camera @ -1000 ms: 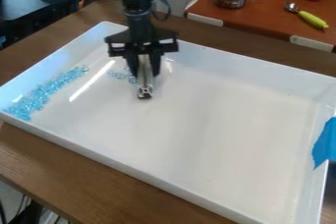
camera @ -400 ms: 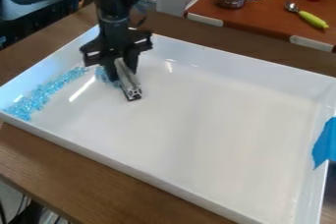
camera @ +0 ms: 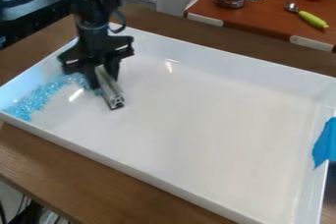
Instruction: Sweep into pile
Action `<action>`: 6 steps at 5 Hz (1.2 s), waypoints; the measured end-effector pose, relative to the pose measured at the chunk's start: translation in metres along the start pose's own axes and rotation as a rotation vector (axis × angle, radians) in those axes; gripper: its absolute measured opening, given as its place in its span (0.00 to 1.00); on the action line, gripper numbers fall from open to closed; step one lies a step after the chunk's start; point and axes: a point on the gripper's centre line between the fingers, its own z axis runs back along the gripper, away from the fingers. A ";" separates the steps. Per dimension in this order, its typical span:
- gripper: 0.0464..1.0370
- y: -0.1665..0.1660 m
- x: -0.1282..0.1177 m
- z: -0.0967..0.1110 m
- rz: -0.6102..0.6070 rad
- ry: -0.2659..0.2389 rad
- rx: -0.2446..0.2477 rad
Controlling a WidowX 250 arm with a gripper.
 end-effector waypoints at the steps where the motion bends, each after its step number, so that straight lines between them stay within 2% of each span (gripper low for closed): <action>1: 0.33 0.017 0.001 0.001 0.001 0.000 0.002; 3: 0.33 0.049 -0.009 0.007 -0.044 0.044 0.006; 4: 0.33 0.053 -0.009 0.014 -0.037 0.054 0.001; 5: 0.33 0.049 -0.009 0.016 -0.040 0.061 -0.016; 6: 0.33 0.023 0.006 0.023 -0.112 0.042 -0.038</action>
